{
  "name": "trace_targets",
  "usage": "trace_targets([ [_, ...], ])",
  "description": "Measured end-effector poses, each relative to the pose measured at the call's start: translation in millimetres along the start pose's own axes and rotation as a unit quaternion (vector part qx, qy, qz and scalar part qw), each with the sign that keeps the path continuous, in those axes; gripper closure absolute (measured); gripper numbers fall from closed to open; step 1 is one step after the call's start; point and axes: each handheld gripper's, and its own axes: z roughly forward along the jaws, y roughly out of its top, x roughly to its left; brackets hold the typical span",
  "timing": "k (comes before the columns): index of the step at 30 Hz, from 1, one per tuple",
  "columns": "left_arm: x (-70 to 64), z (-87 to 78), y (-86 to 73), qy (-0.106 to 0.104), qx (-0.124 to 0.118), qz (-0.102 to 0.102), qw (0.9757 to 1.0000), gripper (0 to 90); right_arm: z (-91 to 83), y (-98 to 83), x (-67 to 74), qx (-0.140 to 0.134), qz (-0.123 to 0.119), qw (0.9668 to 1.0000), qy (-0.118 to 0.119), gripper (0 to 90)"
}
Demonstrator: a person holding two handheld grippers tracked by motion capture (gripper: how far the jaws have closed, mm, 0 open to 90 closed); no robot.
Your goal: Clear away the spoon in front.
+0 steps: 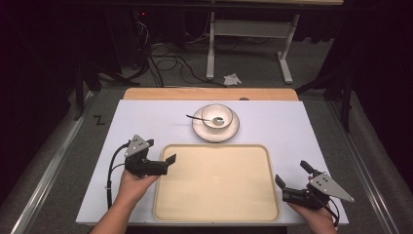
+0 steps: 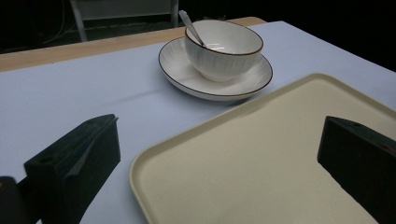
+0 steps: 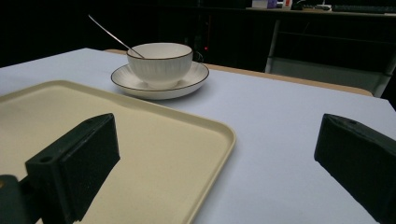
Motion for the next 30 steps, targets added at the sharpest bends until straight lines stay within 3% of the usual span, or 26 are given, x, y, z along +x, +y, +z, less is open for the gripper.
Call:
trace_targets([
  [17,1.8,25.6,18.9,-0.002,0.005,-0.012,0.9999,0.1,0.2,0.3,-0.1,-0.001,0.0,1.0,0.002,0.6],
  [30,2.4,49.2,42.8,-0.009,0.016,-0.013,0.9997,0.3,1.1,-0.5,-0.3,0.002,0.003,1.0,0.005,0.6],
])
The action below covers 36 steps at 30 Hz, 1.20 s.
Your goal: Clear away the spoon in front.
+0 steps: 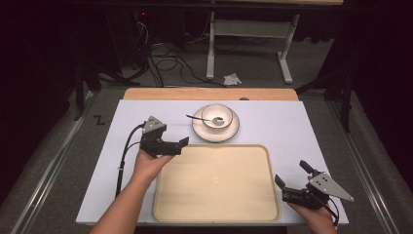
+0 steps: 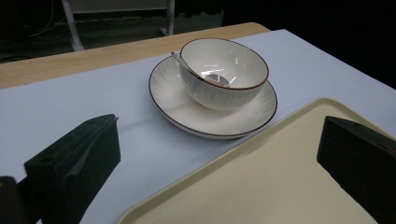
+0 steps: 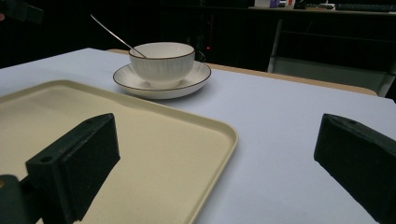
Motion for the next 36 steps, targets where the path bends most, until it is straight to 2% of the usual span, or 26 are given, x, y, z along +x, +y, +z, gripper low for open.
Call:
trace_targets([
  [7,-1.0,9.1,9.3,-0.003,0.004,-0.002,1.0,0.6,0.7,-0.2,0.4,0.0,0.001,1.0,0.003,0.7],
  [11,0.4,14.8,13.7,-0.007,0.002,-0.013,0.9999,0.7,0.6,-0.1,-0.4,-0.001,0.0,1.0,0.003,0.7],
  [21,4.1,25.9,26.3,0.004,0.005,-0.015,0.9999,1.0,1.0,0.2,-0.3,-0.003,0.003,1.0,0.006,0.7],
  [28,7.9,43.1,32.6,0.009,0.017,-0.019,0.9996,1.3,1.2,0.2,-1.3,-0.005,0.004,1.0,0.006,0.7],
  [31,9.8,49.8,36.2,0.004,0.017,-0.03,0.9994,1.6,1.3,-0.3,-1.8,-0.004,0.007,1.0,0.006,0.7],
  [36,12.3,59.9,40.9,0.005,0.024,-0.035,0.9991,3.7,2.2,-0.8,-3.3,-0.004,0.007,0.9999,0.006,0.8],
])
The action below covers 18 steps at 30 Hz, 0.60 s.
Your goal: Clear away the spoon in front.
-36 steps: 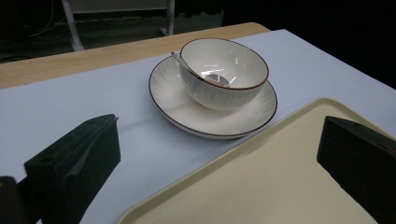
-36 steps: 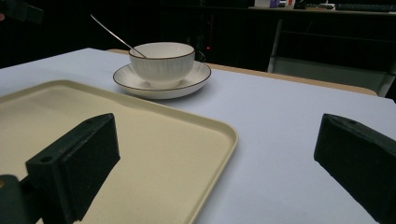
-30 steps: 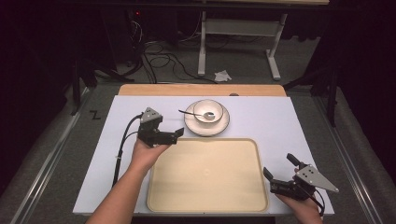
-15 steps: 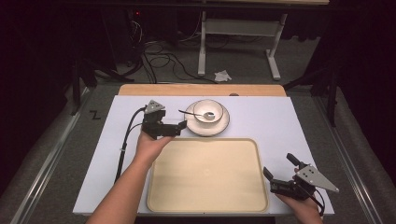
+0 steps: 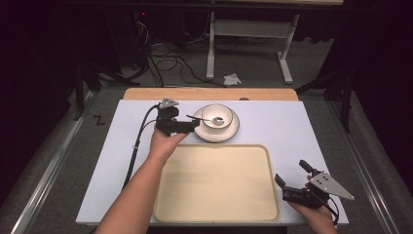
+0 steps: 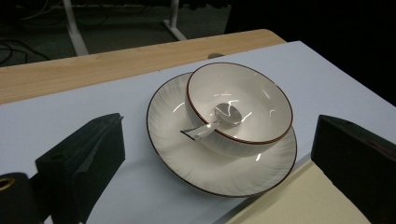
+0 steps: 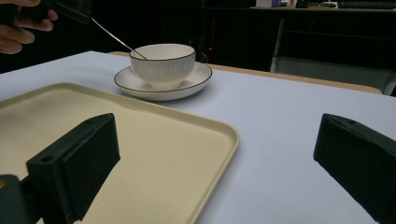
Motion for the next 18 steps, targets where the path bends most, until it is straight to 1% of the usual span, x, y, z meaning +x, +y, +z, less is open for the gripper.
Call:
trace_targets([
  [3,1.3,2.8,4.0,0.002,0.003,-0.003,1.0,4.8,0.3,-0.1,0.2,0.002,-0.001,1.0,0.001,0.9],
  [5,2.3,2.9,5.7,0.002,-0.001,-0.006,1.0,8.0,0.3,0.0,0.5,0.001,-0.001,1.0,0.001,0.9],
  [6,4.0,3.3,6.7,0.004,-0.001,-0.015,0.9999,9.1,0.5,0.0,0.5,0.001,-0.001,1.0,0.002,0.9],
  [7,4.0,3.3,6.7,0.004,-0.001,-0.015,0.9999,9.7,0.5,0.0,0.5,0.001,-0.001,1.0,0.002,0.9],
  [9,7.4,4.1,6.6,0.001,0.003,-0.024,0.9997,15.1,0.9,-0.2,0.1,0.001,0.0,1.0,0.002,0.9],
  [11,8.3,4.8,6.3,0.0,0.005,-0.025,0.9997,17.5,0.7,-0.1,0.1,0.002,0.0,1.0,0.001,1.0],
  [12,9.6,5.8,6.1,-0.002,0.008,-0.029,0.9995,17.5,0.7,-0.1,0.1,0.002,0.0,1.0,0.001,1.0],
  [14,12.4,7.0,5.7,-0.003,0.015,-0.041,0.9991,22.9,0.6,-0.2,0.1,0.001,0.001,1.0,0.002,1.0],
  [15,14.2,7.4,5.9,-0.009,0.015,-0.051,0.9986,28.5,0.7,-0.2,0.0,0.001,0.0,1.0,0.002,1.0],
  [16,15.4,7.5,6.3,-0.014,0.016,-0.058,0.9981,31.8,0.7,-0.2,-0.1,0.001,0.0,1.0,0.002,1.1],
  [17,15.4,7.5,6.3,-0.014,0.016,-0.058,0.9981,35.6,0.7,-0.2,-0.1,0.001,0.0,1.0,0.002,1.1],
  [18,16.4,7.6,6.6,-0.024,0.015,-0.067,0.9974,35.6,0.7,-0.3,-0.2,0.001,0.002,1.0,0.001,1.1],
])
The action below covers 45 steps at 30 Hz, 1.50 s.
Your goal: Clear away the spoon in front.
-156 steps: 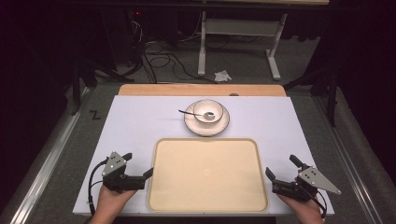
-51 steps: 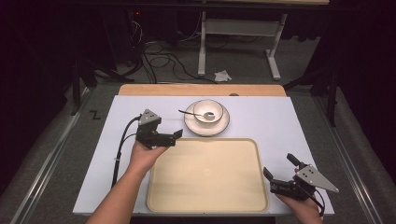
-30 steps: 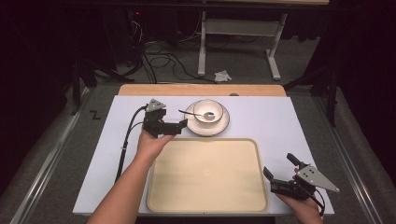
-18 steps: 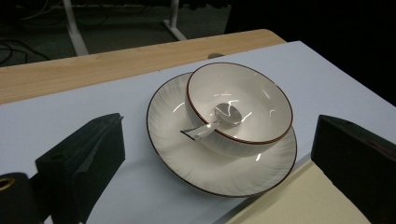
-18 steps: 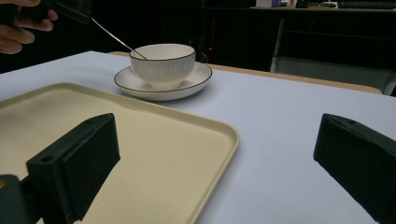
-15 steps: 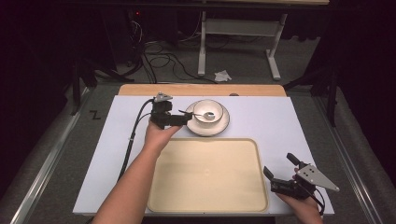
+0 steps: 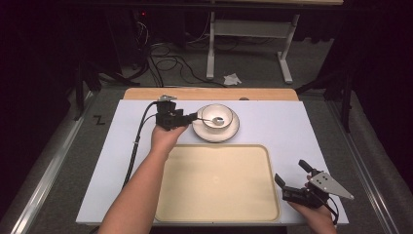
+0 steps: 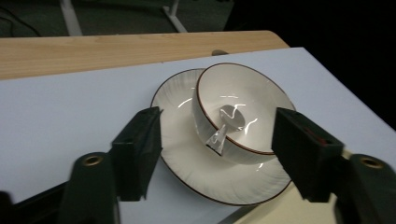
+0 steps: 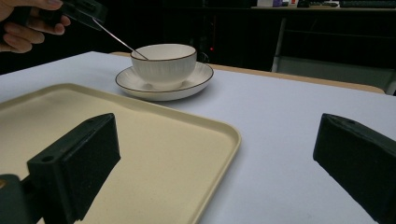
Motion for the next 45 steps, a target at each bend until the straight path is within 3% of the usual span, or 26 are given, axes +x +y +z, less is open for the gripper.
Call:
trace_targets([
  [3,3.5,1.0,1.4,-0.012,0.008,-0.028,0.9995,48.8,0.3,-0.2,-0.6,-0.001,0.001,1.0,0.001,1.1],
  [9,6.3,2.6,0.6,0.0,0.027,-0.032,0.9991,57.7,0.4,-0.2,-0.6,0.0,0.002,1.0,0.001,1.2],
  [10,6.7,2.6,0.3,0.006,0.032,-0.031,0.999,62.6,0.6,-0.2,-1.0,-0.002,0.001,1.0,0.001,1.2],
  [16,5.9,2.6,0.7,-0.008,0.027,-0.038,0.9989,72.9,0.6,-0.3,-0.9,0.001,0.002,1.0,0.001,1.3],
  [23,4.9,4.7,0.1,-0.008,0.032,-0.049,0.9983,82.0,0.2,-0.2,-0.9,-0.001,0.003,1.0,-0.001,1.5],
  [25,3.9,3.8,0.2,-0.008,0.03,-0.042,0.9986,88.0,0.2,-0.3,-1.3,0.0,0.005,1.0,-0.001,1.6],
  [37,-4.0,-2.8,1.3,-0.013,0.003,-0.02,0.9997,89.7,0.6,-0.5,-0.9,0.003,0.003,1.0,-0.001,1.8],
  [45,-10.9,-12.5,3.4,-0.006,-0.032,0.001,0.9995,89.9,0.0,-0.4,-0.9,0.004,0.007,1.0,-0.001,1.9],
])
